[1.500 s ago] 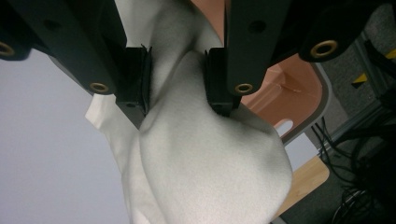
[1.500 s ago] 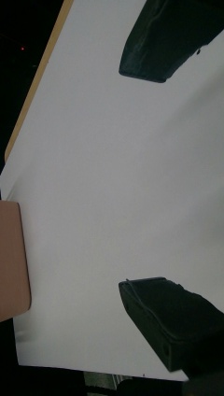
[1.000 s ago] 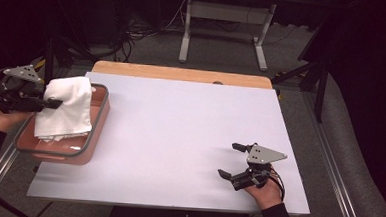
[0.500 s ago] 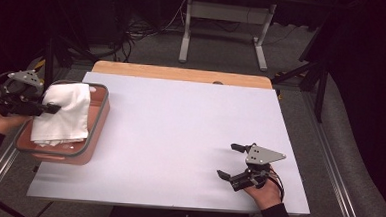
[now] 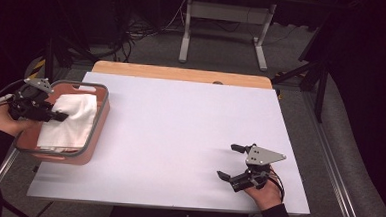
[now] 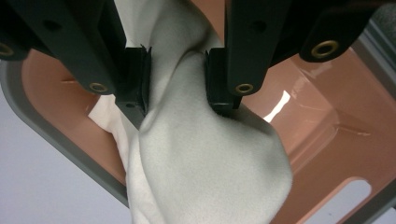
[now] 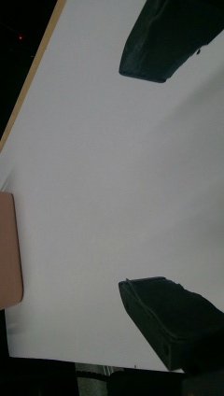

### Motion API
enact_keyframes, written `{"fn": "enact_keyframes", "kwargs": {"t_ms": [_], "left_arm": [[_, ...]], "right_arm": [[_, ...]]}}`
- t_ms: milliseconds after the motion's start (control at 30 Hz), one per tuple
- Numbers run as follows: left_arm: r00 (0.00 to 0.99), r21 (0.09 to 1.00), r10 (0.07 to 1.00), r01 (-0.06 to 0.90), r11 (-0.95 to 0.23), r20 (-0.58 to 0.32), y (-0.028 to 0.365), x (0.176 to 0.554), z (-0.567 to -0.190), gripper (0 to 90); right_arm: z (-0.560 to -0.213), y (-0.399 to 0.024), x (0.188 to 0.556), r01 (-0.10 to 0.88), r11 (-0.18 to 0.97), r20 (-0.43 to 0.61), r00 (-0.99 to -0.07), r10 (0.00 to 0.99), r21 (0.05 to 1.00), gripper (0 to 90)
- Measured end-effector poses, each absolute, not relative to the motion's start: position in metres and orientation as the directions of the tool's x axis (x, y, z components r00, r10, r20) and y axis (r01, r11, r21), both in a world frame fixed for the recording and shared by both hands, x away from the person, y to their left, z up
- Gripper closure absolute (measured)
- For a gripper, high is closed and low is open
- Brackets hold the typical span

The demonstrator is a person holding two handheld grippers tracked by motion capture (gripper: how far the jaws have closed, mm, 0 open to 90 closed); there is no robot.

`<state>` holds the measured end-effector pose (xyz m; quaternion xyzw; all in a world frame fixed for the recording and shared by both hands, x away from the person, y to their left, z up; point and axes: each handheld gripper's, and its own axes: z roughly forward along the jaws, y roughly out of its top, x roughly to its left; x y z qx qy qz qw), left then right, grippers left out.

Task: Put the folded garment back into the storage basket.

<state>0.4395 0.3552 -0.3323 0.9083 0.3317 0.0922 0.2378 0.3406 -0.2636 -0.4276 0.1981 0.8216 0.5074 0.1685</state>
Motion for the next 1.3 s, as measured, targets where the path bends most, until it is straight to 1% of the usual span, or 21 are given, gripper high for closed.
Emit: {"fn": "enact_keyframes", "kwargs": {"t_ms": [167, 267, 567, 800, 900, 1033, 1100, 1167, 1300], "left_arm": [[0.769, 0.485, 0.640, 0.557, -0.674, 0.006, 0.355, 0.447, -0.340, 67.4], [0.759, 0.485, 0.651, 0.577, -0.657, -0.021, 0.355, 0.454, -0.344, 66.7], [0.754, 0.454, 0.656, 0.592, -0.666, -0.022, 0.355, 0.467, -0.355, 65.1], [0.749, 0.441, 0.663, 0.596, -0.671, -0.004, 0.357, 0.477, -0.363, 62.4], [0.748, 0.419, 0.664, 0.602, -0.680, 0.004, 0.356, 0.481, -0.368, 61.7], [0.749, 0.418, 0.663, 0.600, -0.682, 0.008, 0.355, 0.486, -0.371, 61.4], [0.741, 0.424, 0.671, 0.604, -0.675, 0.011, 0.354, 0.486, -0.371, 59.8], [0.733, 0.425, 0.680, 0.607, -0.672, 0.029, 0.353, 0.488, -0.372, 56.2], [0.705, 0.422, 0.708, 0.632, -0.650, 0.035, 0.352, 0.490, -0.377, 53.7]], "right_arm": [[-0.428, -0.265, 0.339, 0.157, 0.406, -0.076, -0.862, 0.502, 0.900, 0.3], [-0.428, -0.265, 0.338, 0.158, 0.407, -0.076, -0.860, 0.504, 0.900, 0.3], [-0.428, -0.268, 0.337, 0.165, 0.401, -0.071, -0.856, 0.512, 0.901, 0.3], [-0.427, -0.268, 0.336, 0.160, 0.401, -0.076, -0.856, 0.511, 0.902, 0.3], [-0.427, -0.268, 0.336, 0.159, 0.401, -0.076, -0.857, 0.510, 0.902, 0.3], [-0.426, -0.268, 0.335, 0.157, 0.400, -0.076, -0.858, 0.509, 0.903, 0.3], [-0.426, -0.268, 0.335, 0.157, 0.400, -0.076, -0.858, 0.508, 0.903, 0.3], [-0.426, -0.268, 0.335, 0.155, 0.399, -0.077, -0.858, 0.507, 0.904, 0.3], [-0.426, -0.268, 0.335, 0.155, 0.398, -0.075, -0.859, 0.506, 0.904, 0.3]]}}
